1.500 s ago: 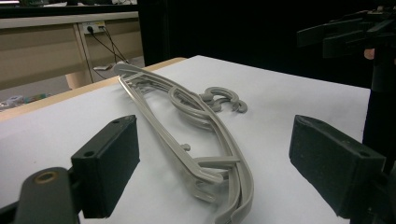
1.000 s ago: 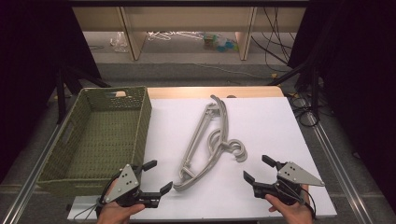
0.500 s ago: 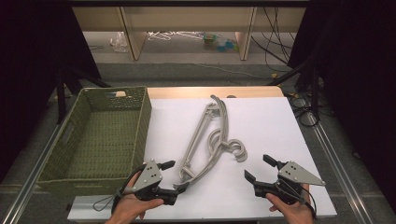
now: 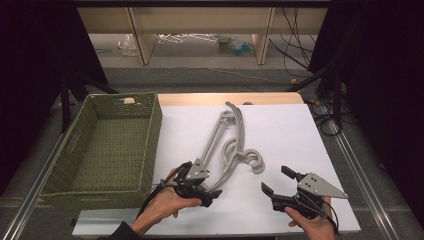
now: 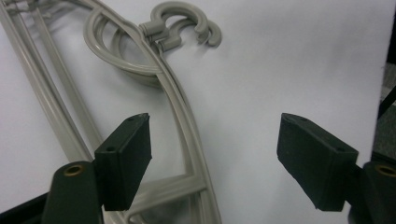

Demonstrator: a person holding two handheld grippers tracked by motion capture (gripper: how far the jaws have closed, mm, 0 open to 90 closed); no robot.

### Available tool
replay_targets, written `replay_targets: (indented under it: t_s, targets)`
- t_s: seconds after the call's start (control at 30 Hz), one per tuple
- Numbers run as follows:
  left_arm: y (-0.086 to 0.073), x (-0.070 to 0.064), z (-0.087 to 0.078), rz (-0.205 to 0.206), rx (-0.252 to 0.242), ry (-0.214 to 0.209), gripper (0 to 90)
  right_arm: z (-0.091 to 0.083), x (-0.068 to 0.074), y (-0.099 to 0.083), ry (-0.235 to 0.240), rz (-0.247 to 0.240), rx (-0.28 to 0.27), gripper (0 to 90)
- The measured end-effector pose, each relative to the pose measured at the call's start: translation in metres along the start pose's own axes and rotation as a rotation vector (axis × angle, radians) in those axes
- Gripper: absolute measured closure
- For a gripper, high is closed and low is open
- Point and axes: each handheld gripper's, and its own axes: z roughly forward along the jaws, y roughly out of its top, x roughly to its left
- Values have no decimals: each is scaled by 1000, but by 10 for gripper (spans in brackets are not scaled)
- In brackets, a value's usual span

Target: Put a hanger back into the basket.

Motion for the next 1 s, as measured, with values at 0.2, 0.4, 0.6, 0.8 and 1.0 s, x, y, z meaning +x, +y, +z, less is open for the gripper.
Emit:
replay_targets:
  t_s: [0.2,0.4,0.6,0.8,1.0]
  targets:
    - [11,11,24,-44,85,10,352,1,0,0,5,4,2,158]
    - [22,19,41,-33,155,15,411,1,0,0,3,0,9,159]
    - [29,25,55,-36,216,7,456,1,0,0,-2,-8,15,159]
    - [34,26,66,-42,249,6,550,2,0,-1,10,-2,11,160]
    - [38,29,78,-47,259,4,630,2,-1,-2,14,-3,7,162]
